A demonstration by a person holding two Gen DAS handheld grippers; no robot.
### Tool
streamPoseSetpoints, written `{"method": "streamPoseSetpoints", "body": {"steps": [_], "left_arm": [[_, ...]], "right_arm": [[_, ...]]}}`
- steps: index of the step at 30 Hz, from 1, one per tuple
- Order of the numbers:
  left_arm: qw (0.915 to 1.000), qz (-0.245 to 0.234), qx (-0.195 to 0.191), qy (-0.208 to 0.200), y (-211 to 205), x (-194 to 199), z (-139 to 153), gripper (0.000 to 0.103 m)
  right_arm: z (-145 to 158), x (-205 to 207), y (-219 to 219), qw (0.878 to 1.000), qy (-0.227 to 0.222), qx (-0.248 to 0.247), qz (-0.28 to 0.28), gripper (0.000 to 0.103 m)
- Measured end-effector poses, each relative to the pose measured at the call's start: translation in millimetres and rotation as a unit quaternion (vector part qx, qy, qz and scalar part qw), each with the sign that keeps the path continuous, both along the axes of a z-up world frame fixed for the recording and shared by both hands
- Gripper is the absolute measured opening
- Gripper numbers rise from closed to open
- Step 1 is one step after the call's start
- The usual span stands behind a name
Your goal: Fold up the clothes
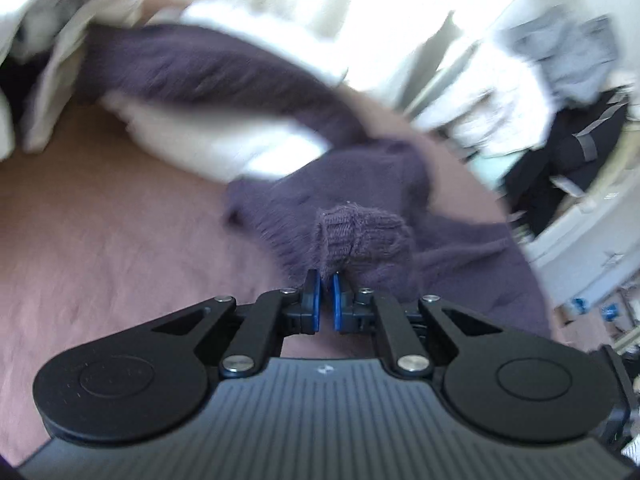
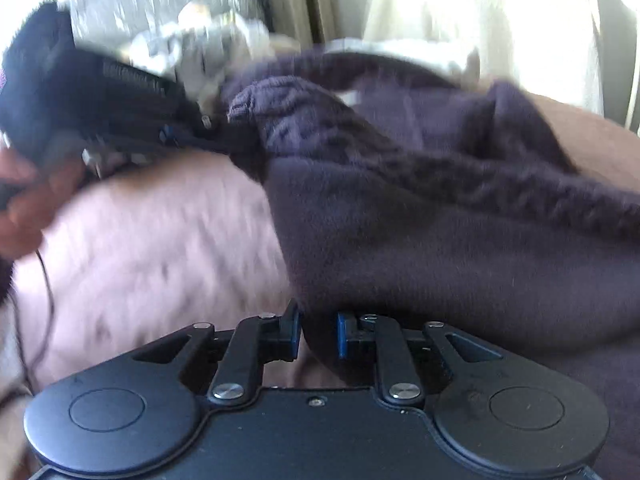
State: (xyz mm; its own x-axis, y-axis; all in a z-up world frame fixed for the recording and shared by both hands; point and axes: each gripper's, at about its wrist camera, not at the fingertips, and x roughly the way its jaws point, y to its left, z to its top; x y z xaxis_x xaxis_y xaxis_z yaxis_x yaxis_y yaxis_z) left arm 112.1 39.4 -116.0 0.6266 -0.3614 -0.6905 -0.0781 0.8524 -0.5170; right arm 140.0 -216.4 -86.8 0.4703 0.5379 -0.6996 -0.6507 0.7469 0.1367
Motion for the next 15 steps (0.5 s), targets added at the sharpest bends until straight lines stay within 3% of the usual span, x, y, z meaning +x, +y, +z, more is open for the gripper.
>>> {"method": "streamPoseSetpoints", "body": {"steps": [2, 5, 7, 11, 15], "left_arm": [[0.9965, 0.004, 0.005, 0.084, 2, 6, -23, 0.006], [0.9925, 0.011, -0.036, 0.117, 13, 5, -39, 0.006], [0.9946, 0.010, -0.029, 0.099, 14, 6, -29, 0.006], [0.9993, -0.005, 0.013, 0.036, 5, 7, -3, 0.006], [0.9989, -0.020, -0.041, 0.013, 5, 7, -2, 0.006]], "right_arm": [[-3, -2, 5, 1.000, 0.008, -0.005, 0.000, 0.020], [14, -9, 9, 1.000, 0.000, -0.002, 0.013, 0.020], [22, -10, 8, 1.000, -0.004, -0.010, 0.022, 0.020], [10, -9, 10, 0.999, 0.015, -0.036, 0.008, 0.019], [3, -12, 18, 0.999, 0.022, -0.048, -0.009, 0.024]]}}
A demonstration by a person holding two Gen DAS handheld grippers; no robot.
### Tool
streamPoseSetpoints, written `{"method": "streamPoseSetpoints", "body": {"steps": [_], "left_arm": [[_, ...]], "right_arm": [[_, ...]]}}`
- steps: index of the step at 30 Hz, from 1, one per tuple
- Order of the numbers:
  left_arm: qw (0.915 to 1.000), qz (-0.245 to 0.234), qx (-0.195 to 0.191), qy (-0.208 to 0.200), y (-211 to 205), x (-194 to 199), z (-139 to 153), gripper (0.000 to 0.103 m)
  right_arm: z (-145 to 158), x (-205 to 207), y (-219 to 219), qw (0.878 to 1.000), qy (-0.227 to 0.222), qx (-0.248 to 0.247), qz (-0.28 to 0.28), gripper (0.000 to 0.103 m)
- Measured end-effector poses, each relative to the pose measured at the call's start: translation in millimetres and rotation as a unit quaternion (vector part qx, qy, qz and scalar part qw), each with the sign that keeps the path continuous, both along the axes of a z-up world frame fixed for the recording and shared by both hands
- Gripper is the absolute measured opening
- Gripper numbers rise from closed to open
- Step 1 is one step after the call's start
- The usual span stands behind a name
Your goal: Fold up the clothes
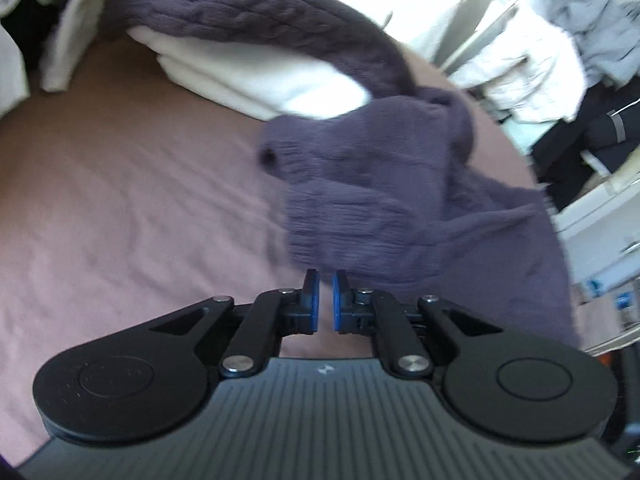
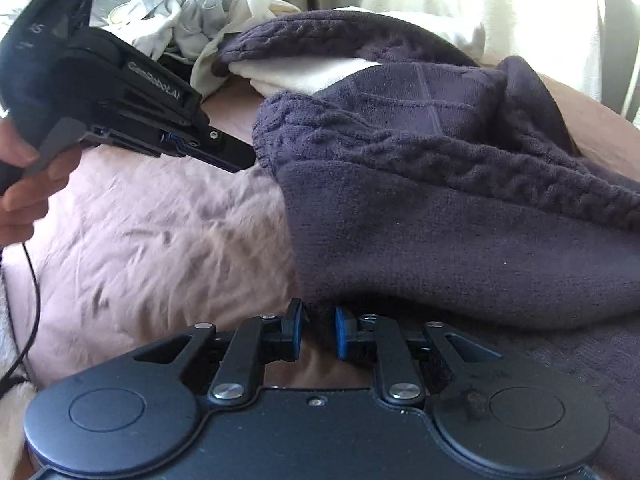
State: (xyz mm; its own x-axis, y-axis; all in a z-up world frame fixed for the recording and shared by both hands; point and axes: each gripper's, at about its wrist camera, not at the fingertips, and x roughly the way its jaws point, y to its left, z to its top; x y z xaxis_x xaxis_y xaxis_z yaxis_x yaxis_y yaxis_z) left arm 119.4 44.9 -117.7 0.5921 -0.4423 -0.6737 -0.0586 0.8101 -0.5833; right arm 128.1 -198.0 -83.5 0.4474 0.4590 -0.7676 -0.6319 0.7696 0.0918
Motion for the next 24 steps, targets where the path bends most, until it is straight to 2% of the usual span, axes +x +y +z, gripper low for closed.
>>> {"method": "streamPoseSetpoints", "body": {"steps": [3, 8, 14, 15, 18, 22, 24], "left_arm": [[0.9997, -0.002, -0.024, -0.001, -2, -1, -4, 0.006], [0.9993, -0.005, -0.036, 0.005, -4, 1, -9, 0.007], [0.9997, -0.007, -0.021, 0.007, -7, 6, -19, 0.007], [0.9997, -0.009, -0.020, 0.009, -7, 6, -20, 0.007], [0.9995, -0.014, 0.021, 0.019, -12, 8, -17, 0.007], [0.9996, -0.019, 0.023, -0.001, -13, 11, -15, 0.007], [0.9991, -0.012, -0.040, 0.001, -3, 12, -19, 0.007]], "right_arm": [[7, 1, -3, 1.000, 0.018, 0.018, 0.007, 0.026], [11, 0, -6, 1.000, 0.017, 0.023, 0.008, 0.026], [3, -3, 3, 1.000, 0.016, 0.013, 0.000, 0.029], [4, -3, 2, 1.000, 0.020, 0.019, 0.000, 0.029], [8, 1, -8, 0.997, 0.040, 0.060, -0.006, 0.029], [4, 1, -14, 0.996, 0.045, 0.077, -0.013, 0.029], [10, -4, -12, 0.996, 0.029, 0.084, -0.008, 0.029]]}}
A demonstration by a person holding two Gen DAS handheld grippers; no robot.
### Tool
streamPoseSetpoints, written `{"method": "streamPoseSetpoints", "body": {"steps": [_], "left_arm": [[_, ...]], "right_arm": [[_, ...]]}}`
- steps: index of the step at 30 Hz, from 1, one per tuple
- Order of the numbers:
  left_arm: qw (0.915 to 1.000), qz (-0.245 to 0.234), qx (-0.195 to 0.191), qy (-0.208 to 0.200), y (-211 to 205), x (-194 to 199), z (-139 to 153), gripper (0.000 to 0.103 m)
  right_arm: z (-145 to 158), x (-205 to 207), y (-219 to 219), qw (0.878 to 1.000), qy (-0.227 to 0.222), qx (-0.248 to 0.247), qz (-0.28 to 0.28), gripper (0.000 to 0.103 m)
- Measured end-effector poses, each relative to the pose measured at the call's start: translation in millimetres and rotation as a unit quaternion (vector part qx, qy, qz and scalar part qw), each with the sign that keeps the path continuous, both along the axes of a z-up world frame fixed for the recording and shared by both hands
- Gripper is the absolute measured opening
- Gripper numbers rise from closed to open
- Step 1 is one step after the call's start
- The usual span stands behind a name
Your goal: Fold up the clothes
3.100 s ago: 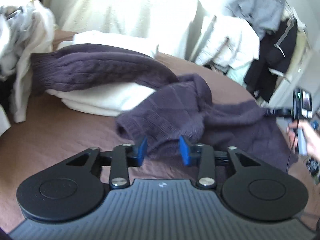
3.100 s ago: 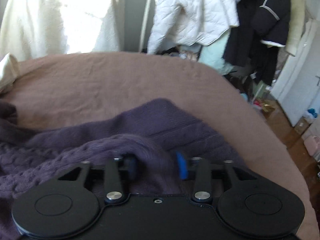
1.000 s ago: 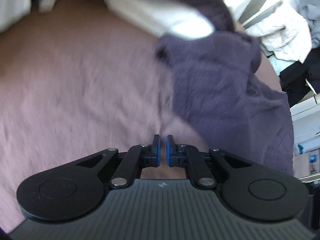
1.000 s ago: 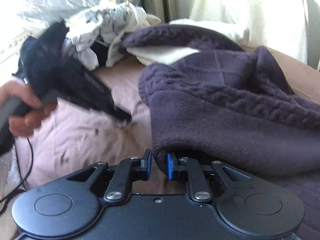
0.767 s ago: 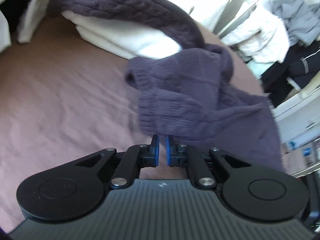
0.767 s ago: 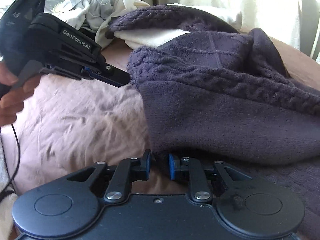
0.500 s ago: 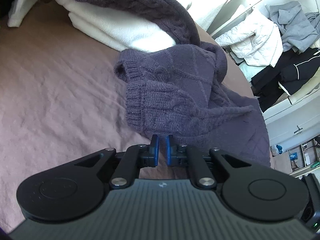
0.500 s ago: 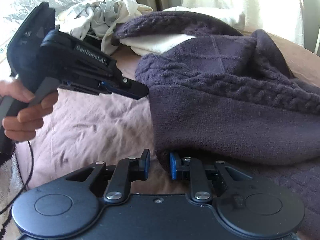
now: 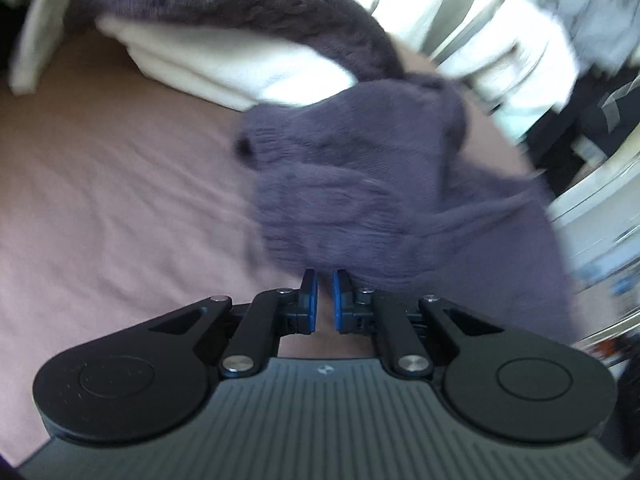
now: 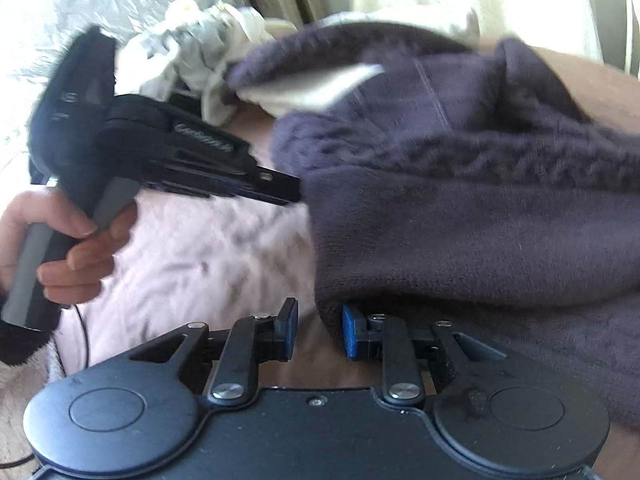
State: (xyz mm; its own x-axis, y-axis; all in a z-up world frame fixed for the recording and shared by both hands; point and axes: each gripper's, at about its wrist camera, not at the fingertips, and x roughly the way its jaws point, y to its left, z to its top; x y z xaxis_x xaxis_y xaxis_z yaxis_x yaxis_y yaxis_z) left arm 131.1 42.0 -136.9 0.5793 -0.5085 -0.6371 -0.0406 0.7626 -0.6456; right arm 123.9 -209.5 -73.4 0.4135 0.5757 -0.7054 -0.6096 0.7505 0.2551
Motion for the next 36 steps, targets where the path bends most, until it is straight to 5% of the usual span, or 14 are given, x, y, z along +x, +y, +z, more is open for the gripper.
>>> {"method": "streamPoseSetpoints", "body": {"steps": [2, 9, 16, 20, 23, 24, 25, 26, 31, 34, 35, 36], "left_arm": [[0.9981, 0.010, -0.061, 0.008, 12, 0, -4, 0.007], [0.9985, 0.022, -0.049, 0.011, 15, 0, -9, 0.007], [0.9975, 0.023, -0.065, -0.015, 9, 8, -22, 0.032], [0.9784, 0.024, -0.205, -0.002, 9, 19, -55, 0.064], [0.9789, 0.030, -0.201, 0.019, 3, 28, -66, 0.064], [0.9825, 0.029, -0.182, 0.025, 0, 31, -64, 0.053], [0.9857, 0.028, -0.163, 0.031, -3, 33, -63, 0.024], [0.9887, 0.026, -0.145, 0.028, -5, 35, -60, 0.017], [0.9973, 0.019, -0.050, -0.050, -17, 26, -17, 0.013], [0.9959, 0.034, -0.040, -0.073, -9, 14, 11, 0.012], [0.9963, 0.042, -0.036, -0.066, -4, 9, 17, 0.012], [0.9967, 0.051, -0.049, -0.041, 5, 5, 19, 0.012]], "right_arm": [[6, -1, 3, 1.000, -0.014, -0.008, 0.007, 0.029], [-3, -4, 0, 1.000, -0.008, -0.015, 0.013, 0.029], [1, -1, -12, 1.000, 0.000, 0.024, 0.016, 0.031], [-7, -2, -14, 0.999, 0.005, 0.023, 0.021, 0.031], [-8, -3, -16, 0.999, 0.006, 0.029, 0.025, 0.031], [-8, -3, -16, 0.999, 0.006, 0.031, 0.027, 0.031], [-8, -3, -16, 0.999, 0.006, 0.030, 0.030, 0.031], [-8, -3, -16, 0.999, 0.005, 0.029, 0.033, 0.031], [-6, -1, -17, 0.999, 0.002, 0.030, 0.037, 0.029], [2, 0, -21, 0.998, -0.001, 0.041, 0.043, 0.026], [6, -1, -23, 0.997, 0.002, 0.048, 0.055, 0.021], [12, -3, -25, 0.994, 0.018, 0.058, 0.086, 0.002]]}}
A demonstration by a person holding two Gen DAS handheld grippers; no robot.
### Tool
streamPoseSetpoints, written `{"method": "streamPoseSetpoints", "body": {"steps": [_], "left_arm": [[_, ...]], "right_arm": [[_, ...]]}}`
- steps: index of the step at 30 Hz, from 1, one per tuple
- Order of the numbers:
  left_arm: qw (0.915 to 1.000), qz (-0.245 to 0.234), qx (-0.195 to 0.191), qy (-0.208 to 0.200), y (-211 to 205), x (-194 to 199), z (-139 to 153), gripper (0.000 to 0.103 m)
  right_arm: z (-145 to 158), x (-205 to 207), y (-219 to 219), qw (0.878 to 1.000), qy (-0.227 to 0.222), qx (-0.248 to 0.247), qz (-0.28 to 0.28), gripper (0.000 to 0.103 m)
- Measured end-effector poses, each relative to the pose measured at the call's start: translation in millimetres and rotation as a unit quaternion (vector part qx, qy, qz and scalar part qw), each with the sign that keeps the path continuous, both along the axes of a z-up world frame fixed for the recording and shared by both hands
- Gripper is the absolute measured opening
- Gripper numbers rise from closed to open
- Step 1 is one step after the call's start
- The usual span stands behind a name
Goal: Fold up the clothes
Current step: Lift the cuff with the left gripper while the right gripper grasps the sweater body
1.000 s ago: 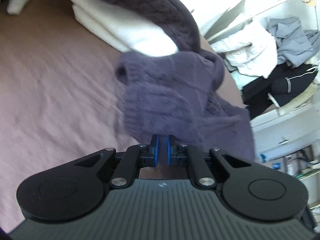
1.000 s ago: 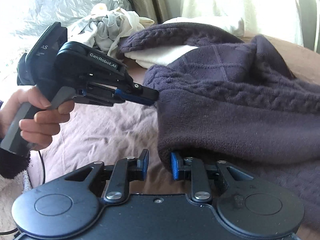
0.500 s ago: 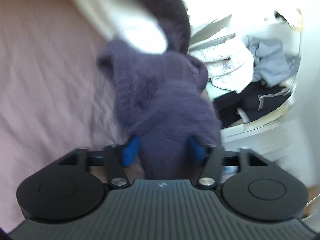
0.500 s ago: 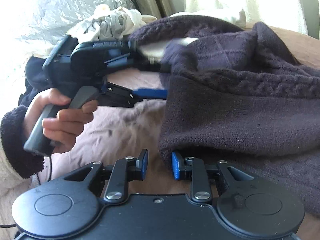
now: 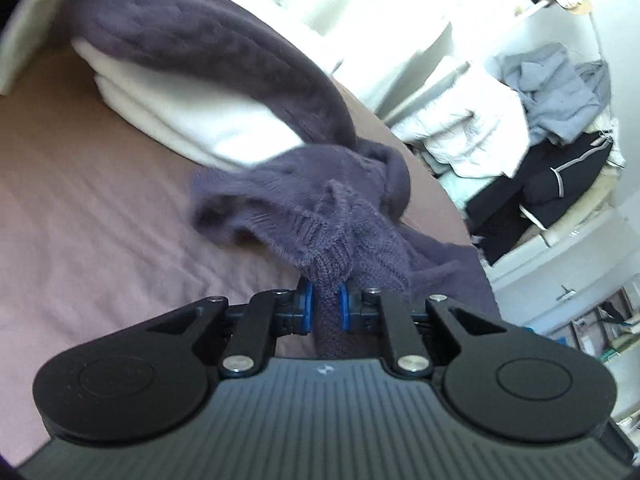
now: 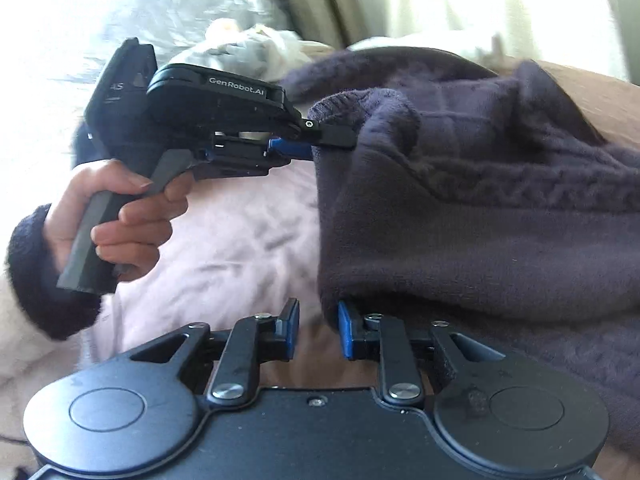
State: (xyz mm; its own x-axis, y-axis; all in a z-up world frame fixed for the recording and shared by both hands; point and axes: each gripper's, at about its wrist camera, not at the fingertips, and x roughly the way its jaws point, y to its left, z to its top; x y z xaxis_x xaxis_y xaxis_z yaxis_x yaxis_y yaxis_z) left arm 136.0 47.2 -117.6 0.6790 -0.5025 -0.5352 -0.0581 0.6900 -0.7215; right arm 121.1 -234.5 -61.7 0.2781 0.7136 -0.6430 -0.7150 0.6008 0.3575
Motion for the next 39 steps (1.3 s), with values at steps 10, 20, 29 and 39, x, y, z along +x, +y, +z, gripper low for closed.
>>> {"method": "streamPoseSetpoints", "body": {"steps": [10, 20, 29, 39], "left_arm": [[0.9945, 0.051, -0.051, 0.076, 65, -10, -15, 0.004], [0.9958, 0.089, -0.021, -0.010, 67, 50, -14, 0.035], [0.9988, 0.013, -0.046, 0.010, 79, 79, -40, 0.035], [1.0000, 0.006, -0.003, 0.000, 73, 75, -41, 0.035]], "right_arm": [[38, 18, 21, 0.989, -0.042, -0.142, 0.023, 0.009], [138, 155, 90, 0.968, -0.147, -0.194, 0.059, 0.043], [59, 207, 224, 0.865, -0.321, -0.357, 0.147, 0.038], [193, 211, 106, 0.904, -0.353, -0.209, -0.118, 0.010]]}}
